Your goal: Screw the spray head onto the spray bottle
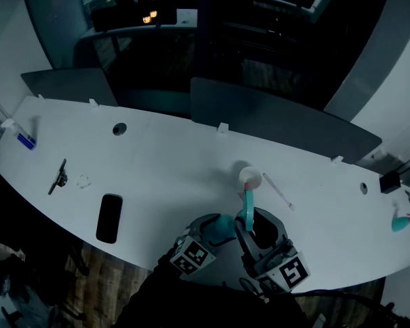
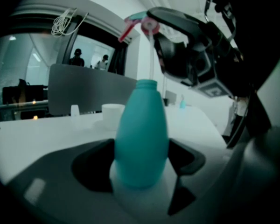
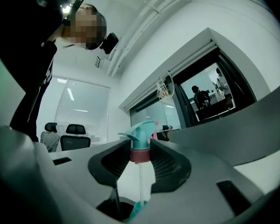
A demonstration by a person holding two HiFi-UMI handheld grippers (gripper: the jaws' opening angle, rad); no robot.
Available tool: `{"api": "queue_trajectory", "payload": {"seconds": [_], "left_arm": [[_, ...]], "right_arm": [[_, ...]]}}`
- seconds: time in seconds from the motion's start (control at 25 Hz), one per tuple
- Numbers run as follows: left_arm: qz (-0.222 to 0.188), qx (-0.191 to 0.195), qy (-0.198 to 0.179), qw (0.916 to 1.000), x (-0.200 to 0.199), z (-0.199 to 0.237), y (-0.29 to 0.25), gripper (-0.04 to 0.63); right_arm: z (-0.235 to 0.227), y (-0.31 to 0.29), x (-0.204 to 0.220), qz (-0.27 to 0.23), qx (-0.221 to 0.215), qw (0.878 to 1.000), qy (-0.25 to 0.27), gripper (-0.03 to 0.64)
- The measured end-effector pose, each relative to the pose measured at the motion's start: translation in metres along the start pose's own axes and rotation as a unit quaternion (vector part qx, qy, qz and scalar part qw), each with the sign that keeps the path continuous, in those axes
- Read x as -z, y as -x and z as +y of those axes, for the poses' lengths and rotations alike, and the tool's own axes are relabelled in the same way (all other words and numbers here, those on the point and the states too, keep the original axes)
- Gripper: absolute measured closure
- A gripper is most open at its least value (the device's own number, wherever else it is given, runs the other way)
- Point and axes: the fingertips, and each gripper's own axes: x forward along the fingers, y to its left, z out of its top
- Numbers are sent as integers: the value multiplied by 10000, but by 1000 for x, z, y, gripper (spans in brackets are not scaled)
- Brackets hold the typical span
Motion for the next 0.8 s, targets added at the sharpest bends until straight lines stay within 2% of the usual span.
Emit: {"api": "queue_trajectory", "payload": {"seconds": [0.16,0.4,0.64,0.8], "left_arm": [[-43,-26,21,10000,-1,0,0,232],[-61,-44,38,10000,0,1,0,232],[-53,-63,44,10000,1,1,0,232],[-51,-58,58,10000,0,0,0,232]], "right_arm": [[-6,0,48,522,65,9986,-23,485],[-5,-1,85,865,-61,9962,122,485],[-5,1,96,729,-133,9972,-65,485],[-4,5,95,649,-131,9978,-12,485]]}}
